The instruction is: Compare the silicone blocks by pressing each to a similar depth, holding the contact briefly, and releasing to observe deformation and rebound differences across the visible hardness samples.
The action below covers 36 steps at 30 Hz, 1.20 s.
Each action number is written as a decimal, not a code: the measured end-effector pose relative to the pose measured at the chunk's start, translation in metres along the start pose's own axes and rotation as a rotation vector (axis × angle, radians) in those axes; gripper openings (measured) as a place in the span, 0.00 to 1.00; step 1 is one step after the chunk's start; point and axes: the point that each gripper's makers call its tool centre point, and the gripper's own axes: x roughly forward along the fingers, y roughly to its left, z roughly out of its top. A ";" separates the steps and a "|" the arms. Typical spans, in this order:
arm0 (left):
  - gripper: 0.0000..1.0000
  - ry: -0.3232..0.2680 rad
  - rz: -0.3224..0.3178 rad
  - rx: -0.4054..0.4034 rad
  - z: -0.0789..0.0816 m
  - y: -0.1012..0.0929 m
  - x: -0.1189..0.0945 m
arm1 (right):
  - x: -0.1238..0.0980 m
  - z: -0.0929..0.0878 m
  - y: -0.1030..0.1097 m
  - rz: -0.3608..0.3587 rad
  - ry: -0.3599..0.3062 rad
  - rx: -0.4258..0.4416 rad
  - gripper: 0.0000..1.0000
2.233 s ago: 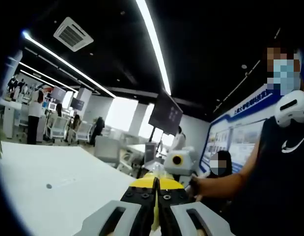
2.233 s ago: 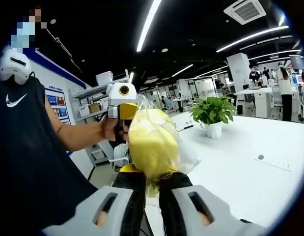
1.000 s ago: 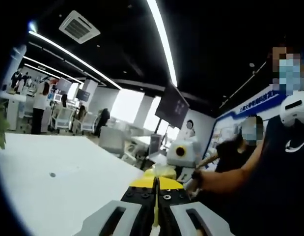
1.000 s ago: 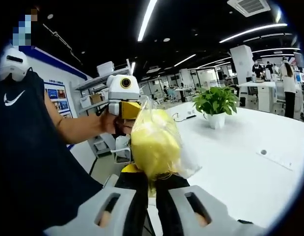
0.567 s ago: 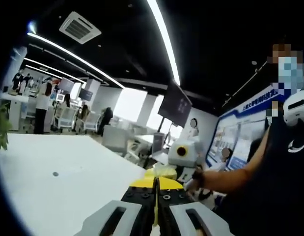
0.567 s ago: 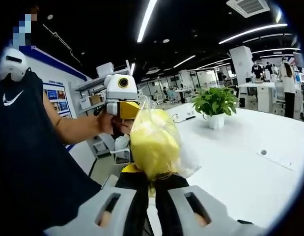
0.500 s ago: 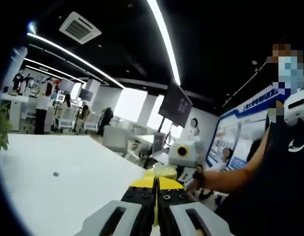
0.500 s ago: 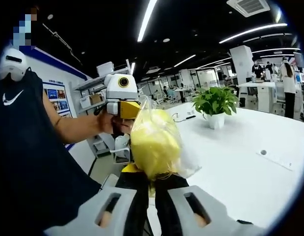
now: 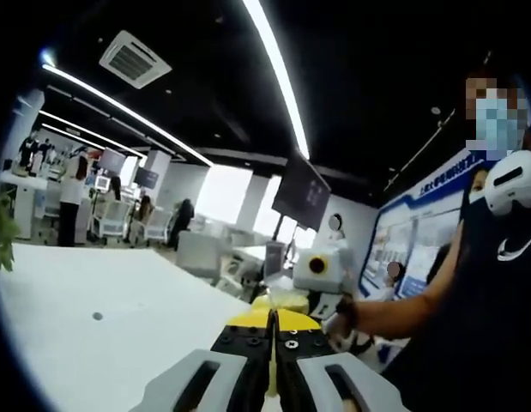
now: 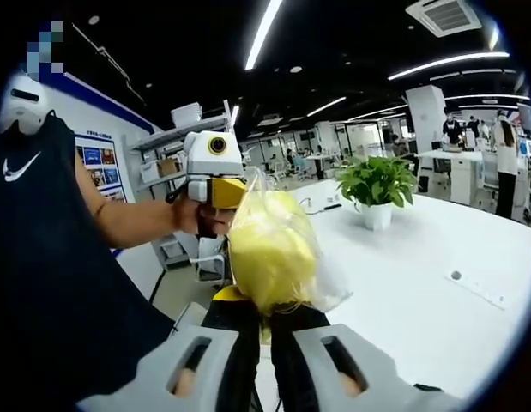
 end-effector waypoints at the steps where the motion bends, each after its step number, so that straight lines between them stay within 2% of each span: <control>1: 0.00 0.002 0.003 0.004 0.000 0.000 0.001 | 0.000 0.000 0.000 0.001 0.001 0.003 0.00; 21: 0.00 0.014 0.030 -0.023 -0.004 0.005 0.001 | 0.001 -0.005 -0.004 -0.001 0.001 0.004 0.00; 27: 0.00 0.017 0.036 -0.063 -0.007 0.006 -0.001 | 0.005 -0.007 -0.001 0.019 -0.004 0.005 0.01; 32: 0.00 0.019 0.040 -0.054 -0.010 0.007 -0.001 | 0.006 -0.010 -0.007 -0.005 -0.019 -0.004 0.01; 36: 0.00 0.018 0.039 -0.051 -0.010 0.006 -0.001 | 0.006 -0.010 -0.006 0.011 -0.027 0.004 0.01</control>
